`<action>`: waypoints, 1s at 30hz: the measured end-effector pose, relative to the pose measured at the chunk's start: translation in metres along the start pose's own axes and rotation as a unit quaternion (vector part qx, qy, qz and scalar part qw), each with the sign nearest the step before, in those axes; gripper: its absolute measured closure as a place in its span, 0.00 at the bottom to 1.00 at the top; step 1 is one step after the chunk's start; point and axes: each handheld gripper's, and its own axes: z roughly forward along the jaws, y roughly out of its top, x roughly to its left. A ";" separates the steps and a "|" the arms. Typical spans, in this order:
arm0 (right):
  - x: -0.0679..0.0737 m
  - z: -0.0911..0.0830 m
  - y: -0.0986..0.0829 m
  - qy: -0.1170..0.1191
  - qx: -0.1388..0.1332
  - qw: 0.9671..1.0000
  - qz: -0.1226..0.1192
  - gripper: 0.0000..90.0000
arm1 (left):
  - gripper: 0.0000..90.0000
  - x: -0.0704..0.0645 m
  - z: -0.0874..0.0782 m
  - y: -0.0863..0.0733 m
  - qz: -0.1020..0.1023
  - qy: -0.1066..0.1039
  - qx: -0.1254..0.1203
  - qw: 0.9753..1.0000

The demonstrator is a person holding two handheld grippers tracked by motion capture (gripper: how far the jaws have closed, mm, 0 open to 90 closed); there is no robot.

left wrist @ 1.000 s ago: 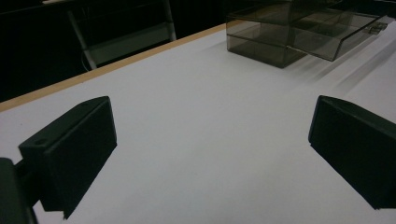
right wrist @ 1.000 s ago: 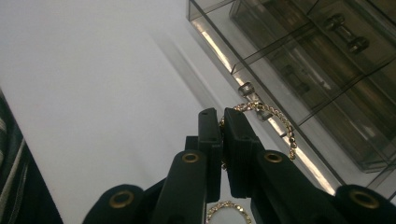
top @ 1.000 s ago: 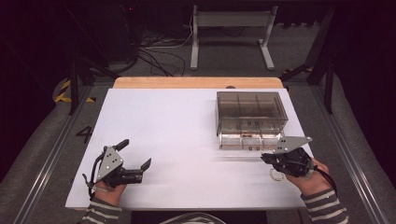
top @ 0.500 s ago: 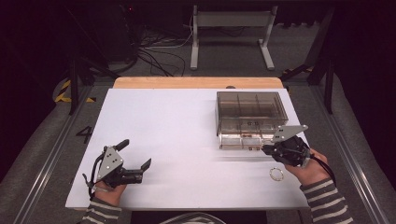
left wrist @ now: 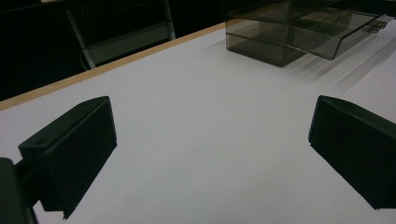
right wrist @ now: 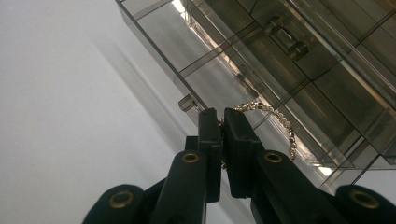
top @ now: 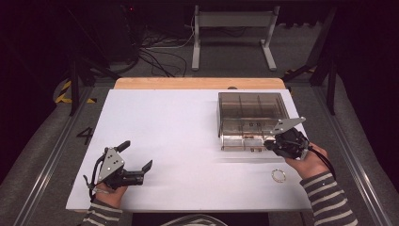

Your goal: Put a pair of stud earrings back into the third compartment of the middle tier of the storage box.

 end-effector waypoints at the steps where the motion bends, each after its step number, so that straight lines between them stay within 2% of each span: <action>1: -0.001 0.000 0.001 0.000 0.002 1.000 0.002 0.95 | 0.02 0.000 0.000 0.000 -0.001 0.000 0.000 1.000; 11: -0.010 0.007 0.003 -0.013 0.028 0.999 0.017 0.95 | 0.02 0.000 0.000 0.000 0.003 0.001 0.000 1.000; 22: -0.023 0.016 0.003 -0.007 0.031 0.998 0.046 0.95 | 0.02 0.000 0.000 0.000 0.001 0.000 0.001 1.000; 30: -0.031 0.026 0.003 -0.004 0.047 0.998 0.052 0.95 | 0.02 0.000 0.000 0.000 0.000 0.000 0.001 1.000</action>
